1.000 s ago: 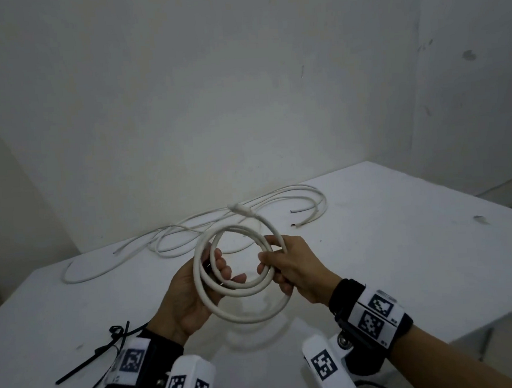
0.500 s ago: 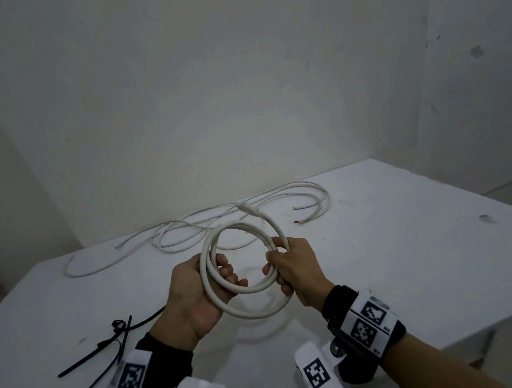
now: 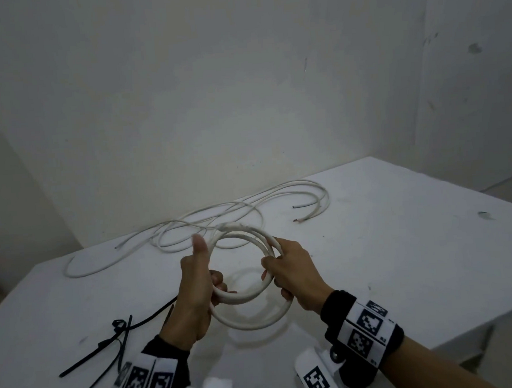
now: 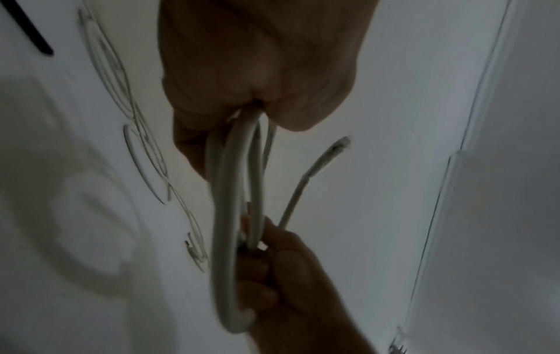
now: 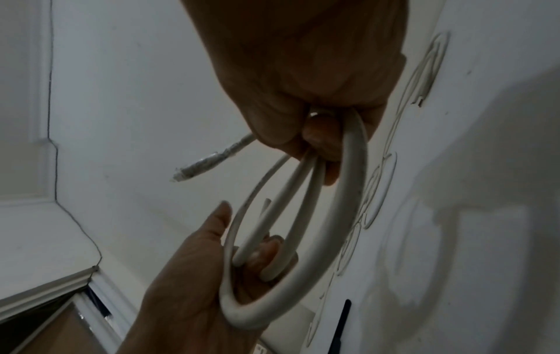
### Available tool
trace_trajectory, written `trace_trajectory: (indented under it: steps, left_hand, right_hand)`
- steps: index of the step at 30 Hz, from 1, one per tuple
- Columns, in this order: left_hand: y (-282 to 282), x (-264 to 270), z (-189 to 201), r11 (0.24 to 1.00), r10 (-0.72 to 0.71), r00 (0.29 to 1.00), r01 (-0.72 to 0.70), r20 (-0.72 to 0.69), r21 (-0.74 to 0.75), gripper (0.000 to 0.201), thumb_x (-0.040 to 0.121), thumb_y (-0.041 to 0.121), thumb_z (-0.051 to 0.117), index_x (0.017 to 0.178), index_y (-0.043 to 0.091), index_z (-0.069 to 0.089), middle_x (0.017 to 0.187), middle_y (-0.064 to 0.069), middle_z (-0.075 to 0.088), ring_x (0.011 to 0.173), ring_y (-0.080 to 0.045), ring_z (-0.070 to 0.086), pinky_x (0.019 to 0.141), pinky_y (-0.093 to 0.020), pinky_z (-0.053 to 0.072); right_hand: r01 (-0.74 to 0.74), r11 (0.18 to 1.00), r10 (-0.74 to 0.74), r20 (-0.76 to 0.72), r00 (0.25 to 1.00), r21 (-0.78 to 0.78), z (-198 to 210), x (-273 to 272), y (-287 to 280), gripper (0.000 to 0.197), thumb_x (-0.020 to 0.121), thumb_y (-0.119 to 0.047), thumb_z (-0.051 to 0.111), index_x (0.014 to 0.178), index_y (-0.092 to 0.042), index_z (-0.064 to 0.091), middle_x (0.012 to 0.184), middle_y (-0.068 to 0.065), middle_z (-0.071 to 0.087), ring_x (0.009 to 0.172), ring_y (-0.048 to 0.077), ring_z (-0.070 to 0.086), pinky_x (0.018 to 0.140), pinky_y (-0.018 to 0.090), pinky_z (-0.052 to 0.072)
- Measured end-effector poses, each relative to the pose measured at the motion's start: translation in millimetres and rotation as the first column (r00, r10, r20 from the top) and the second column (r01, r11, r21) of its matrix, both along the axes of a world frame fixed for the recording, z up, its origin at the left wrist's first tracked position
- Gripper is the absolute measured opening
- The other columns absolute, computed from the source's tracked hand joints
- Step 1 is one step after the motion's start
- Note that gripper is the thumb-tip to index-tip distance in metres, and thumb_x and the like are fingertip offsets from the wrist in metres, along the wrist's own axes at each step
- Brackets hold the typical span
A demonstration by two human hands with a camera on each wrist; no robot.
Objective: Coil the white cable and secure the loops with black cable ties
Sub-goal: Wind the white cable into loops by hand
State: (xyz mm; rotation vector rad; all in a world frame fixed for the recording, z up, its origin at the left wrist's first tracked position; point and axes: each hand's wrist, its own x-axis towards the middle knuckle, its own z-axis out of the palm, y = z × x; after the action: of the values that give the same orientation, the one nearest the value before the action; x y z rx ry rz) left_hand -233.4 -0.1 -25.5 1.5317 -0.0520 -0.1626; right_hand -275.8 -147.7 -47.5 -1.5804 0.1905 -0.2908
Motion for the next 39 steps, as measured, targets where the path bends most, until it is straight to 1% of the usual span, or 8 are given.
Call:
trace_trajectory:
  steps: [6,10,13,16,19,26,33,39]
  left_hand:
    - [4.9,3.4,-8.6,0.994,0.026,0.976,-0.048,0.215,0.098,0.026,0.098,0.032,0.050,0.085,0.010,0.042,0.061,-0.007,0.043,0.047,-0.017,0.042,0.050,-0.033,0.045]
    - [6.9,8.7,-5.9,0.999,-0.042,0.999,0.042,0.025,-0.011,0.021,0.099,0.020,0.049,0.083,0.008,0.045,0.058,-0.007,0.048,0.045,-0.018,0.046,0.052,-0.033,0.050]
    - [4.2,13.9,-8.5,0.989,-0.048,0.994,0.033,-0.097,-0.147,0.016,0.100,0.020,0.047,0.088,0.011,0.045,0.053,0.000,0.041,0.041,-0.012,0.037,0.046,-0.027,0.040]
    - [1.2,17.9,-15.9,0.993,0.095,0.995,-0.092,0.038,-0.076,0.018,0.101,0.023,0.045,0.087,0.011,0.047,0.054,0.001,0.033,0.040,-0.009,0.030,0.039,-0.023,0.035]
    - [3.4,18.8,-22.7,0.993,0.116,0.985,-0.112,0.132,-0.033,0.018,0.101,0.022,0.044,0.087,0.011,0.048,0.056,0.000,0.033,0.039,-0.008,0.030,0.038,-0.023,0.035]
    - [9.8,10.4,-23.7,0.985,-0.110,0.994,0.105,-0.028,-0.138,0.019,0.100,0.020,0.046,0.085,0.010,0.049,0.050,0.004,0.033,0.039,-0.008,0.030,0.040,-0.022,0.034]
    - [8.0,10.4,-20.9,0.981,-0.190,0.981,0.189,-0.024,-0.043,0.018,0.100,0.017,0.046,0.084,0.011,0.048,0.051,0.004,0.030,0.042,-0.009,0.027,0.040,-0.022,0.033]
    - [11.1,17.7,-9.1,0.978,-0.056,0.998,0.060,0.025,-0.198,0.020,0.100,0.018,0.047,0.081,0.011,0.046,0.048,0.005,0.029,0.036,-0.007,0.027,0.035,-0.019,0.031]
  right_hand:
    - [0.000,1.000,0.000,0.000,1.000,-0.031,2.5,-3.4,-3.7,0.031,0.088,-0.003,0.044,0.068,-0.026,0.052,0.062,0.015,0.060,0.037,0.013,0.034,0.036,0.020,0.031]
    - [0.015,0.999,-0.015,0.000,1.000,-0.049,1.7,-3.0,-9.4,0.031,0.088,-0.002,0.042,0.070,-0.025,0.054,0.063,0.015,0.058,0.034,0.011,0.033,0.035,0.021,0.032]
    - [-0.021,0.998,0.022,0.010,1.000,-0.052,3.7,-3.3,-10.5,0.028,0.089,-0.005,0.044,0.072,-0.024,0.055,0.065,0.015,0.058,0.037,0.012,0.034,0.037,0.022,0.034]
    - [-0.058,0.997,0.059,0.007,0.998,-0.044,6.0,-4.7,-10.2,0.016,0.097,-0.024,0.045,0.085,-0.019,0.054,0.073,0.012,0.059,0.041,0.012,0.039,0.037,0.022,0.037]
    - [-0.031,0.998,0.033,-0.037,0.999,0.062,5.2,-4.1,-17.2,0.029,0.099,-0.039,0.039,0.098,-0.012,0.050,0.075,0.006,0.046,0.047,0.011,0.036,0.038,0.022,0.034]
    - [-0.020,0.893,0.153,-0.262,0.953,0.450,3.8,6.5,-39.2,0.020,0.099,-0.034,0.042,0.096,-0.014,0.043,0.059,-0.003,0.021,0.042,0.009,0.021,0.037,0.017,0.021]
    - [-0.024,0.898,0.162,-0.281,0.946,0.439,19.9,19.4,-34.8,0.019,0.096,-0.033,0.043,0.092,-0.014,0.043,0.057,-0.003,0.025,0.040,0.010,0.022,0.038,0.016,0.020]
    - [-0.029,0.925,0.094,-0.154,0.984,0.379,10.5,15.4,-29.6,0.019,0.099,-0.030,0.041,0.098,-0.014,0.050,0.067,-0.001,0.031,0.047,0.010,0.030,0.042,0.023,0.030]
